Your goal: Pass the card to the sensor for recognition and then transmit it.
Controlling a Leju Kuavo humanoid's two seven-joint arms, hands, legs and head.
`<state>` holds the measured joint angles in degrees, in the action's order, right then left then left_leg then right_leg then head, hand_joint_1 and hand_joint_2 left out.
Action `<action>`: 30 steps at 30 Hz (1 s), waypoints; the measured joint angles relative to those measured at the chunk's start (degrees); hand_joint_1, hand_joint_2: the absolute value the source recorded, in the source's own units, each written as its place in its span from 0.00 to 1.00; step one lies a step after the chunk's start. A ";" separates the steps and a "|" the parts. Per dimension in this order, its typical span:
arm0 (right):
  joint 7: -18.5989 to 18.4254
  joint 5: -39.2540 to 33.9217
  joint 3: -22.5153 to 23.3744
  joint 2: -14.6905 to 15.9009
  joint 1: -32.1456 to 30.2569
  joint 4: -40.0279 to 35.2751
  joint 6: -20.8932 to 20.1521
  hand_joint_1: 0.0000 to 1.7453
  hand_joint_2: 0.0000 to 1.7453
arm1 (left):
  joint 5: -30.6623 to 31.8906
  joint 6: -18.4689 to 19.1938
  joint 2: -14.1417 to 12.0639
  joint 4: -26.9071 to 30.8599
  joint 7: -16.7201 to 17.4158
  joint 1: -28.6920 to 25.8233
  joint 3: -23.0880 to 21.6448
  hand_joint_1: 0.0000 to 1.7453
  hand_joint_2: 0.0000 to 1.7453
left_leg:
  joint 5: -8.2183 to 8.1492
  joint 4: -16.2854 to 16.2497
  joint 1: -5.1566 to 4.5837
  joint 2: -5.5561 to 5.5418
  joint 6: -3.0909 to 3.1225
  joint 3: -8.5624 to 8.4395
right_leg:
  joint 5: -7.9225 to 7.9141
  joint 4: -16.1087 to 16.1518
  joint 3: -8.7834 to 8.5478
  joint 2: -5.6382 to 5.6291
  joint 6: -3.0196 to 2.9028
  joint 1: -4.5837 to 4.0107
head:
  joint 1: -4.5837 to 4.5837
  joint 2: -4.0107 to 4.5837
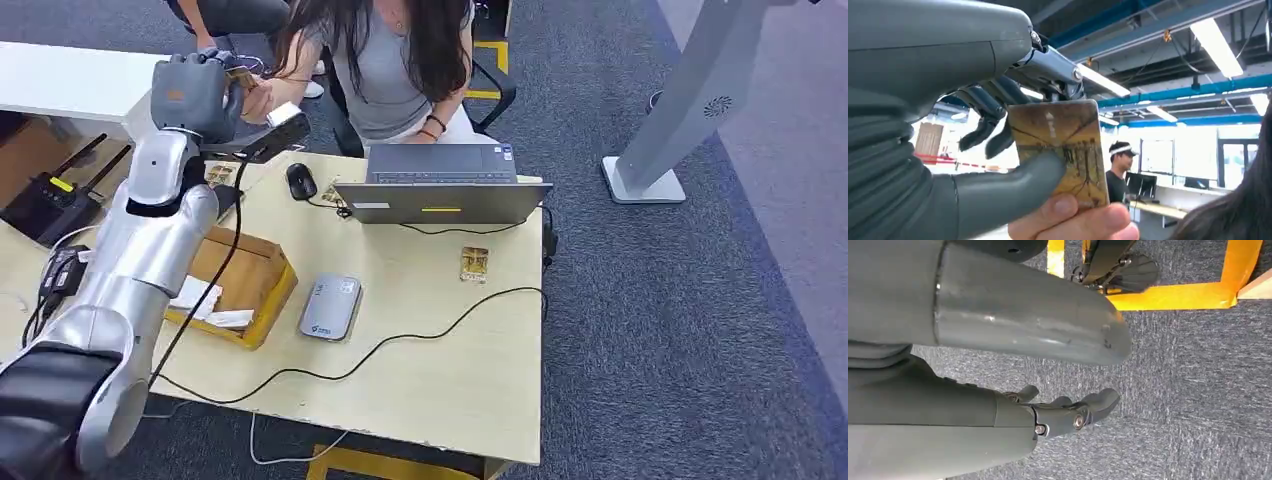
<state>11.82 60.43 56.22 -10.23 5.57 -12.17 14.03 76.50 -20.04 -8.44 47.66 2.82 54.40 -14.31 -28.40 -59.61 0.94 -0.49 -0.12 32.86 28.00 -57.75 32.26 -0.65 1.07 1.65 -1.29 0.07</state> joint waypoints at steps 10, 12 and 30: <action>0.90 -1.73 0.11 0.00 -0.32 0.22 0.02 0.00 0.00 | -17.02 -2.60 0.07 5.56 -10.43 -10.61 0.00 0.00 1.00 | -0.02 0.06 -0.08 0.14 0.01 0.01 | 0.02 -0.02 -0.05 -0.11 0.00 0.06 | 0.02 0.00; 0.94 -2.49 0.50 -0.02 -0.57 0.31 0.22 0.00 0.00 | -23.79 -2.73 -1.00 12.92 -14.23 -17.98 0.19 0.00 1.00 | -0.12 0.11 -0.09 0.23 0.03 0.04 | 0.05 -0.03 -0.05 -0.19 0.02 0.07 | 0.11 0.00; 3.39 -8.09 7.61 -0.55 -1.70 0.37 2.38 0.00 0.00 | -82.80 47.45 11.25 49.56 -32.42 -60.76 67.68 0.00 1.00 | -0.67 0.22 -0.09 0.44 0.06 -0.34 | 0.63 0.02 -0.31 -0.28 -0.01 0.07 | 0.09 0.00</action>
<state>15.21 52.35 63.82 -10.78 3.87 -11.80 16.42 -6.30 27.41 2.81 97.22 -29.60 -6.36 53.36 -29.07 -59.39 0.85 -0.06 -0.06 32.52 28.64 -57.73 31.95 -0.92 1.06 1.73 -1.20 0.07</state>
